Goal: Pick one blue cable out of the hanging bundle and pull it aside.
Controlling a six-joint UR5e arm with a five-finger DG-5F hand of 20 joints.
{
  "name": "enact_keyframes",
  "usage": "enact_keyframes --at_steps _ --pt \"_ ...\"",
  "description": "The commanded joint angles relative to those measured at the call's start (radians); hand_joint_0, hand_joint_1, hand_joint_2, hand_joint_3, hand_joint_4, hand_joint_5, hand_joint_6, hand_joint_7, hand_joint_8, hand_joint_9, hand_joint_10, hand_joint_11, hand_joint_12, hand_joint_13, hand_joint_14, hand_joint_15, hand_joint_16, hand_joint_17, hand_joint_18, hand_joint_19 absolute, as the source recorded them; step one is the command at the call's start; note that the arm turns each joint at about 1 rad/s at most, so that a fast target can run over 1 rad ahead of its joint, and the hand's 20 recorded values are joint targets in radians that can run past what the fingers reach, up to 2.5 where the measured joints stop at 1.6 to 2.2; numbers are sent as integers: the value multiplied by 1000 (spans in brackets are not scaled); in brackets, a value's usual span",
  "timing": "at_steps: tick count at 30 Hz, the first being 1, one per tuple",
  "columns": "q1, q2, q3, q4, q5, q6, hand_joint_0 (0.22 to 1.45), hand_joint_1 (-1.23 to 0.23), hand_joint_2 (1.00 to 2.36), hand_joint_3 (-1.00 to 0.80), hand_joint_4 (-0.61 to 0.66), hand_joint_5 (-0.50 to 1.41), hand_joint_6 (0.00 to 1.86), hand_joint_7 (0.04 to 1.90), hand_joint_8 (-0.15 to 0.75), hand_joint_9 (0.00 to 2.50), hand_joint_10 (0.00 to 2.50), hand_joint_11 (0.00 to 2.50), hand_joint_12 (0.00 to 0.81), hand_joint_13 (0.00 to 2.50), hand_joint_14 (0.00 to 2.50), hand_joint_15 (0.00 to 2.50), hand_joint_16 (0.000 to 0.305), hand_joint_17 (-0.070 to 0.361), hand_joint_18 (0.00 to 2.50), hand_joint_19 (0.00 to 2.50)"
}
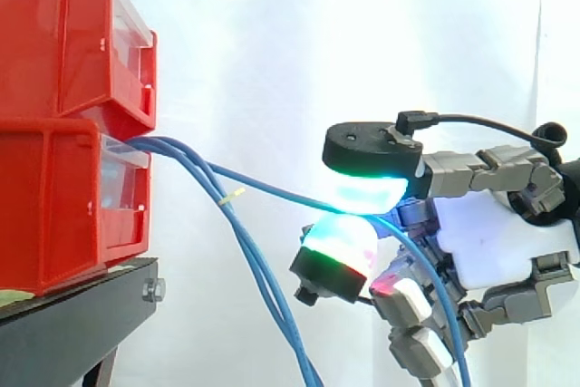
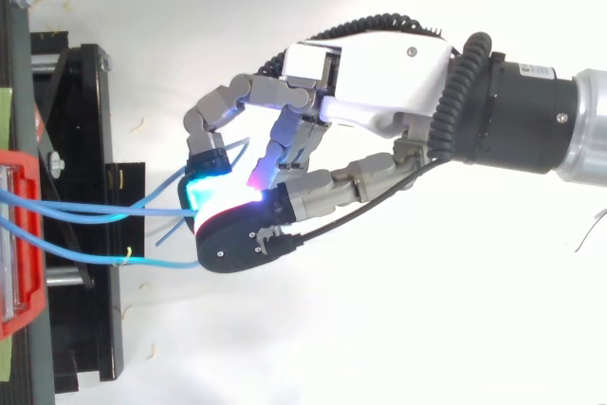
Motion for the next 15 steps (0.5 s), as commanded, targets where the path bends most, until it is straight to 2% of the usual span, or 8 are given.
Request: enact_keyframes --at_steps 1,5,7,9,10,12,14,15 --pt "0 0 0 0 0 0 583 -900 1283 80 -246 -44 886 1399 290 1252 23 681 438 1132 23 716 58 131 1021 632" --pt "0 0 -33 0 -2 0 584 -901 1279 81 -245 -44 885 1400 291 1257 20 683 435 1134 23 712 58 131 1023 631" --pt "0 0 -69 0 -2 0 585 -902 1276 82 -247 -44 885 1399 289 1256 22 673 438 1134 23 713 58 131 1023 632" --pt "0 0 -129 2 -2 0 586 -904 1276 77 -245 -44 885 1400 290 1257 22 667 433 1137 21 710 58 131 1023 632" --pt "0 0 -279 12 -2 0 588 -904 1263 87 -245 -44 885 1401 292 1257 20 676 433 1138 23 713 58 131 1023 633" --pt "0 -2 -335 26 -2 0 588 -906 1269 80 -245 -44 885 1400 292 1257 22 676 433 1138 23 718 58 131 1027 633" --pt "0 0 -451 63 -2 0 589 -906 1267 80 -242 -44 885 1399 290 1257 22 676 434 1142 21 720 57 129 1028 630" --pt "0 0 -487 86 -2 0 589 -907 1264 82 -246 -44 885 1395 295 1256 22 682 434 1142 21 719 57 129 1028 632"
